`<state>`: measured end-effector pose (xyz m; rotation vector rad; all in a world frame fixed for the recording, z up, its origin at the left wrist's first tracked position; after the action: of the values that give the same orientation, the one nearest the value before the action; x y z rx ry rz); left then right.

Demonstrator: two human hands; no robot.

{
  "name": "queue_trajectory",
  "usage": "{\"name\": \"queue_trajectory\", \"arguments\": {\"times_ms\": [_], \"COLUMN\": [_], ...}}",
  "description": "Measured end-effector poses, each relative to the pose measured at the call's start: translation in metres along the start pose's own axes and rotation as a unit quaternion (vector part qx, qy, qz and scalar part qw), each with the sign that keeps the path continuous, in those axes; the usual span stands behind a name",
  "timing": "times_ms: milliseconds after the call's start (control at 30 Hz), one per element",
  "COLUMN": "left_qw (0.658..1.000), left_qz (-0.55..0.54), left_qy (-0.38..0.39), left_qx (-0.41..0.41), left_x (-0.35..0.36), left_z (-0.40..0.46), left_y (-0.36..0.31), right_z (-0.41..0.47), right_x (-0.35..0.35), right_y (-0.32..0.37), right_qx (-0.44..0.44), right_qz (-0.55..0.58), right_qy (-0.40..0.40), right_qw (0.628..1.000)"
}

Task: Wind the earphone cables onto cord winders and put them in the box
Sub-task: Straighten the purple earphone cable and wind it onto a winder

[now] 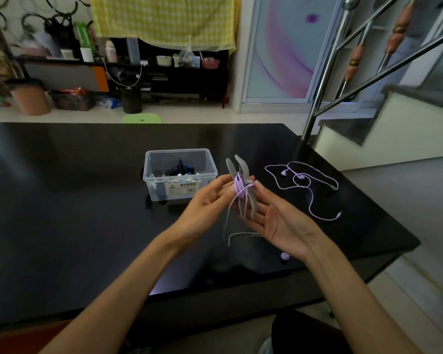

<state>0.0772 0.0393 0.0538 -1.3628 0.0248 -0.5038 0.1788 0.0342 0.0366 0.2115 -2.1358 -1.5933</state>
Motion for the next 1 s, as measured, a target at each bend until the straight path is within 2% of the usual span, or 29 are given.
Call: {"name": "queue_trajectory", "arguments": {"times_ms": [367,533,800,867,1000], "left_qw": [0.999,0.999,0.995,0.993,0.986], "left_qz": [0.005,-0.017,-0.012,0.008,0.048], "left_qy": [-0.028,-0.040,-0.095,-0.112,-0.153], "left_qx": [0.015,0.020,0.040,0.045,0.047], "left_x": [-0.011,-0.009,-0.014,-0.021,-0.039], "left_z": [-0.002,0.000,0.005,0.005,0.006], "left_y": [0.001,-0.004,-0.004,-0.005,-0.003], "right_z": [0.002,0.002,0.000,0.000,-0.001], "right_x": [0.003,0.006,0.001,0.003,0.013], "right_y": [-0.006,0.000,0.008,0.005,-0.018], "right_qx": [0.039,0.020,-0.014,0.011,0.116], "right_qz": [0.064,0.077,-0.009,-0.038,-0.122], "right_qy": [-0.014,-0.009,-0.020,-0.011,0.034], "right_qw": [0.997,0.997,1.000,0.999,0.985]}}
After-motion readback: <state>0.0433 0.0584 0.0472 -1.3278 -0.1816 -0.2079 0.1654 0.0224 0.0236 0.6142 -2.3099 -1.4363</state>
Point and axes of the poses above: each hand's wrist, its own z-axis towards the middle knuckle, its own x-axis out of the palm, y = z × x, the point moved 8 cm from there along z, towards the middle knuckle, and after that the axes turned 14 degrees about -z, right-handed, at the moved point
